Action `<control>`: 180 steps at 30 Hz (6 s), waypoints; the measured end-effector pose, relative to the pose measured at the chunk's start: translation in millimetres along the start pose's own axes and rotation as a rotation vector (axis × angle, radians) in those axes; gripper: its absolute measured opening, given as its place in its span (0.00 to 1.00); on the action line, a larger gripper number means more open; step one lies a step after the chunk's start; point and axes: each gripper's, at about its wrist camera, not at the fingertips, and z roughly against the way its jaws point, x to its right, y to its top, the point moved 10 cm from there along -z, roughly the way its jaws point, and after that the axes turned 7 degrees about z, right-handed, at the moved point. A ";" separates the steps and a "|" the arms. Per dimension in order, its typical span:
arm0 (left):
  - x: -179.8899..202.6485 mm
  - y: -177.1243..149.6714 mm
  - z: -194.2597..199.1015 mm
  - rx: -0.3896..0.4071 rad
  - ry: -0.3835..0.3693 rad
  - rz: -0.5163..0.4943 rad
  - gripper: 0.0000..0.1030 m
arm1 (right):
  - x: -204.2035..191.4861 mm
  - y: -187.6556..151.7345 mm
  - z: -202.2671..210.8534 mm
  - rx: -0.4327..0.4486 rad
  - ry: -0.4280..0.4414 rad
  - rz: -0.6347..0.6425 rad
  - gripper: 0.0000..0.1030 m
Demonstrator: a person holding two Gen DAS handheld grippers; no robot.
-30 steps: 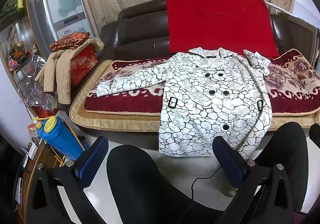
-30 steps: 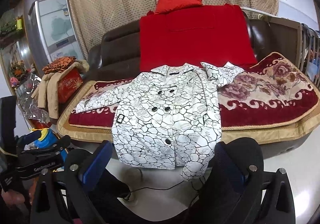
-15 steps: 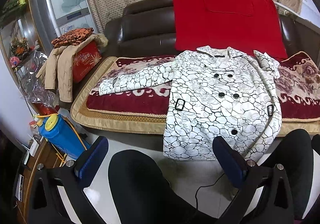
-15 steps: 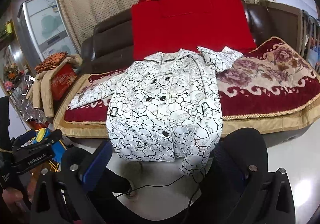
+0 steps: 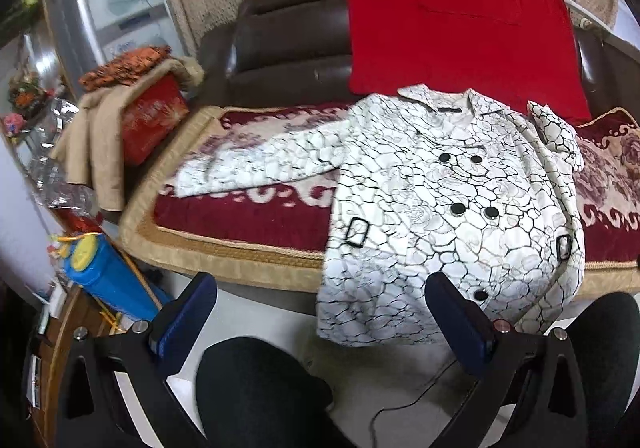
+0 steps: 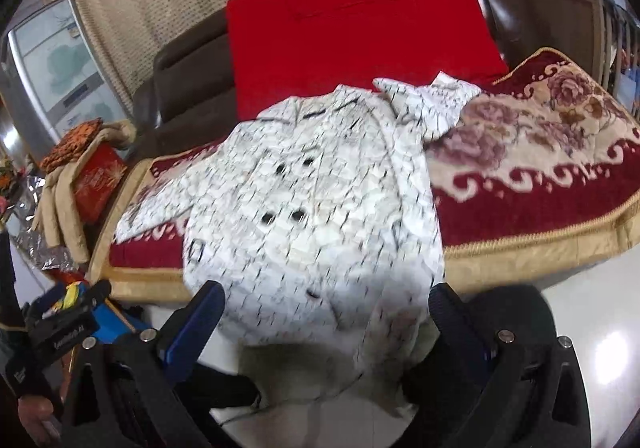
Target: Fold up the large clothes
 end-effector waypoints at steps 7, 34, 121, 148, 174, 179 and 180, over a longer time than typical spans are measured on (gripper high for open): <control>36.1 19.5 -112.2 -0.133 -0.019 -0.025 1.00 | 89.3 89.3 -61.3 0.091 -0.031 -0.158 1.00; 103.8 83.6 -289.7 -0.121 -0.014 0.080 1.00 | 352.8 246.6 -365.4 -0.001 -0.103 -0.616 0.25; 122.2 165.4 -178.2 0.280 -0.461 -0.073 0.06 | 56.1 150.6 -290.8 -0.048 0.225 -0.249 0.48; -57.3 171.1 -235.7 0.153 -0.192 0.211 0.65 | 13.8 153.9 -299.3 -0.072 0.174 -0.105 0.52; -276.7 111.5 -361.2 0.020 -0.291 1.094 0.28 | -48.9 170.0 -271.4 0.122 0.218 0.005 0.52; -273.5 133.3 -357.9 0.091 -0.260 1.014 0.13 | -38.1 171.7 -272.9 0.128 0.193 -0.005 0.52; -270.4 139.2 -354.6 0.102 -0.239 0.978 0.12 | -35.3 172.3 -272.4 0.131 0.189 -0.010 0.52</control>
